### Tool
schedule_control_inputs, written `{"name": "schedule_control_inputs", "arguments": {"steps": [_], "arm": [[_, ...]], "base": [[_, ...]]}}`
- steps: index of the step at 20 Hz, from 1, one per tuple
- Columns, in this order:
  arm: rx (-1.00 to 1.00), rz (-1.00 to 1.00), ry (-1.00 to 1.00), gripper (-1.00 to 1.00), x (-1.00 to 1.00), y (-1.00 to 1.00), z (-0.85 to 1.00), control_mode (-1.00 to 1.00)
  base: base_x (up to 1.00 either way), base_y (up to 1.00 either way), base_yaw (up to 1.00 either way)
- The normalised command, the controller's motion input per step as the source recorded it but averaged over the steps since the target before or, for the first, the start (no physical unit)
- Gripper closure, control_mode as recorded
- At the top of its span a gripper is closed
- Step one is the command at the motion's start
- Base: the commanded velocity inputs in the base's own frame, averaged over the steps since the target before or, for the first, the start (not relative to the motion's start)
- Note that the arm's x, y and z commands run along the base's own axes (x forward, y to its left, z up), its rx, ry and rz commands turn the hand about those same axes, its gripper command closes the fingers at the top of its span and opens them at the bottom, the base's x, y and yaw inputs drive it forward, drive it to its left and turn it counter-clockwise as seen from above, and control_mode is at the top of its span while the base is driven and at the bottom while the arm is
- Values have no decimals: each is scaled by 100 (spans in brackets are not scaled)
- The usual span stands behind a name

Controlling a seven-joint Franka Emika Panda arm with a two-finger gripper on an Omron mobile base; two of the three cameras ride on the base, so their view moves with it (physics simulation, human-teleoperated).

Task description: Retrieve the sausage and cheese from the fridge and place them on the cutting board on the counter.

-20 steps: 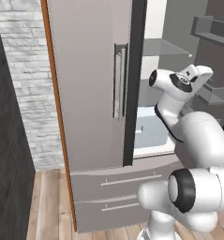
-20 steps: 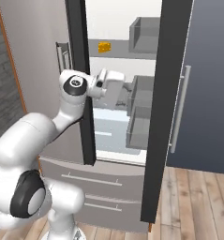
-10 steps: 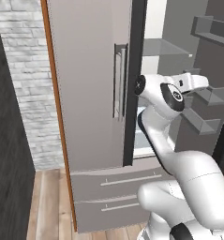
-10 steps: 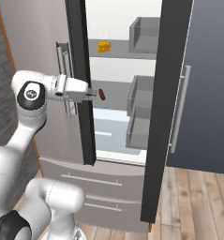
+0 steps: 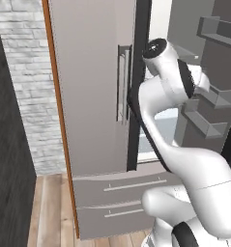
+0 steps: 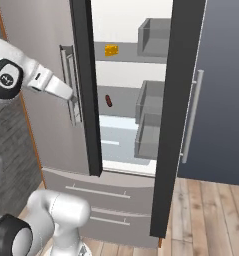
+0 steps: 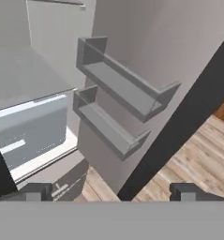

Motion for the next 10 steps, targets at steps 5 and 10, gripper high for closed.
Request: {"name": "schedule_control_inputs", "arguments": {"steps": [5,10], "arm": [[33,39,0,-100,0,48,-9,-100],[10,55,-4,-100,13,45,-49,-100]], "base": [[0,0,0],[0,0,0]]}}
